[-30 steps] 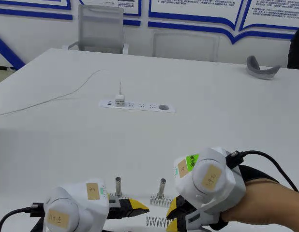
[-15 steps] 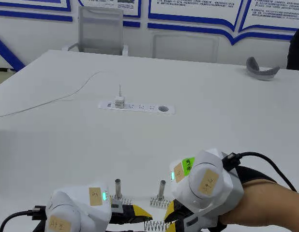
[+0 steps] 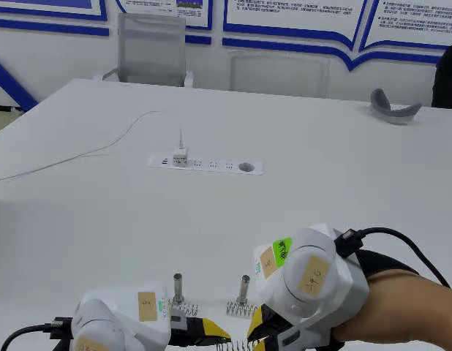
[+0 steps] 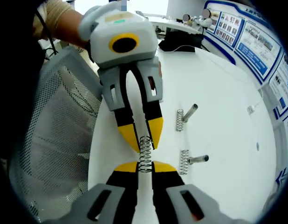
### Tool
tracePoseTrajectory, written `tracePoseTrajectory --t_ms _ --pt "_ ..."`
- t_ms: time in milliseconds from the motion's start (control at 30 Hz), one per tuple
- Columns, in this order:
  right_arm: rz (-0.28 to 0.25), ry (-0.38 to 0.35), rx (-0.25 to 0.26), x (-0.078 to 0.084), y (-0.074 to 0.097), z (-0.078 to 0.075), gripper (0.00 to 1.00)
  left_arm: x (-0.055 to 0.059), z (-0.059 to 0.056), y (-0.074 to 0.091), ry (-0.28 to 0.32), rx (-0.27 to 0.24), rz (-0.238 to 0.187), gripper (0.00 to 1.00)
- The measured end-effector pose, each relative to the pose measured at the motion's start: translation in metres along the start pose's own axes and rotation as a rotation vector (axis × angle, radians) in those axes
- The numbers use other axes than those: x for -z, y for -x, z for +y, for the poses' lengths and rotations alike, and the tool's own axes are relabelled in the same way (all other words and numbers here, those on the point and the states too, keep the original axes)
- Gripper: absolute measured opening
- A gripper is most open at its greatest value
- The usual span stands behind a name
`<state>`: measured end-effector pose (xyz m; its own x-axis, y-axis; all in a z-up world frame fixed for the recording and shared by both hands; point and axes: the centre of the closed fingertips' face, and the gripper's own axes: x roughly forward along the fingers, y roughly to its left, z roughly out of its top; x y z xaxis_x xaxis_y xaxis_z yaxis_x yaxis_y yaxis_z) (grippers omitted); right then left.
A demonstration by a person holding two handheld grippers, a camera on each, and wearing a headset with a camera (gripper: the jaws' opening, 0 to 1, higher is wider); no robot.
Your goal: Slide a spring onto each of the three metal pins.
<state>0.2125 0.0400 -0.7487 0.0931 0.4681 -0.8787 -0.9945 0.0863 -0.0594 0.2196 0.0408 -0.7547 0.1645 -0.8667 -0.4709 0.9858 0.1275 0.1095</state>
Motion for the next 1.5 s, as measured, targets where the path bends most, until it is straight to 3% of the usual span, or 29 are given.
tracePoseTrajectory --t_ms 433,967,1233,1500 --pt "-0.028 0.005 -0.005 -0.015 0.006 0.002 0.12 0.003 -0.003 -0.001 -0.019 0.007 0.016 0.11" --pt "-0.094 0.017 0.009 -0.038 0.01 0.001 0.12 -0.001 -0.003 -0.004 -0.007 0.012 -0.003 0.11" --pt "-0.09 -0.007 -0.009 -0.036 0.009 0.004 0.17 0.0 -0.003 -0.004 -0.003 0.01 -0.007 0.11" --pt "-0.066 -0.01 -0.005 -0.027 0.004 0.003 0.16 -0.004 -0.004 -0.004 -0.007 0.008 -0.019 0.11"
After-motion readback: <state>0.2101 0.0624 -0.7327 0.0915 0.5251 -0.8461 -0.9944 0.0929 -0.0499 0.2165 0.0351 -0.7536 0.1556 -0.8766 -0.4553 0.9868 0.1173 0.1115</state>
